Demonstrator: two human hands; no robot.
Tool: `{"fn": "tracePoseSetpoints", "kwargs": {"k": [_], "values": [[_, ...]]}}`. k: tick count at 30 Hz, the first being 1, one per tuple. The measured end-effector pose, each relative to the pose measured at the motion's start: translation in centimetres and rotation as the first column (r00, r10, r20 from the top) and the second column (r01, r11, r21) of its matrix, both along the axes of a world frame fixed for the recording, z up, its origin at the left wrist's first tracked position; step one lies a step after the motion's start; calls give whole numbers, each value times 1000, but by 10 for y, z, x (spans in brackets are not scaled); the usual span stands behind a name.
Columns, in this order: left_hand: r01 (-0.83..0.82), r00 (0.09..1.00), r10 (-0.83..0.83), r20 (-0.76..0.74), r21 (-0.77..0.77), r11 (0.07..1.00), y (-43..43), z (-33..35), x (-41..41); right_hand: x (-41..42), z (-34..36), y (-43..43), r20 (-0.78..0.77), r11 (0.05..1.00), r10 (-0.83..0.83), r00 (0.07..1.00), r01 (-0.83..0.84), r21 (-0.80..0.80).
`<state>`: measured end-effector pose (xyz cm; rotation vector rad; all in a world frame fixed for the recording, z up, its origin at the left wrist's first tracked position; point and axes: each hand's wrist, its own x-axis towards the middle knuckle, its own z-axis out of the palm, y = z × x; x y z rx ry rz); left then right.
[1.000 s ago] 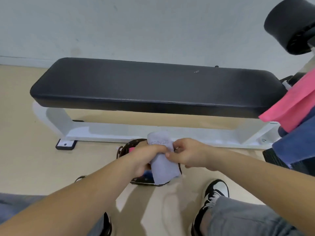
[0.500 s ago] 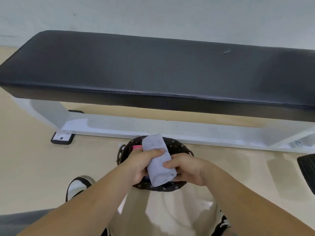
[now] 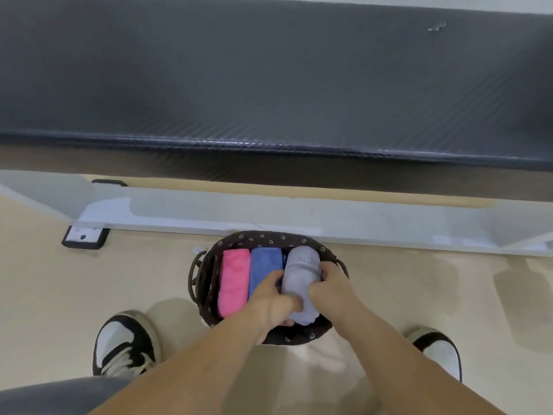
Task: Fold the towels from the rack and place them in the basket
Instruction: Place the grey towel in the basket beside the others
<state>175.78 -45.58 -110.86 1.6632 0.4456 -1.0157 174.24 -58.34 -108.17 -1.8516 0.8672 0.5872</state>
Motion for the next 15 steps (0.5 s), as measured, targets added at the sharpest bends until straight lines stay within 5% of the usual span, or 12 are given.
{"fn": "tracePoseSetpoints", "kwargs": {"k": [4, 6, 8, 10, 13, 15], "values": [[167, 952, -206, 225, 180, 969, -16, -14, -9, -4, 4, 7, 123, 965, 203, 971, -178, -190], [349, 798, -518, 307, 466, 813, -21, -19, -11, -5, 2, 8, 61, 978, 185, 981, -178, -109], [352, 671, -676, 303, 672, 651, -23, -23, -7, -3, -3, 6, -24, 997, 72, 997, -71, 16], [295, 547, -750, 371, 754, 588, -21, -25, -4, -1, -4, 2, -76, 988, -62, 995, 72, 140], [347, 219, -860, 461, 787, 510, -14, -42, -4, -5, -7, -6, -103, 885, -277, 955, 295, 360], [360, 123, -887, 445, 813, 458, -12, -50, -6, -9, -2, -6, -173, 817, -349, 921, 389, 425]]}}
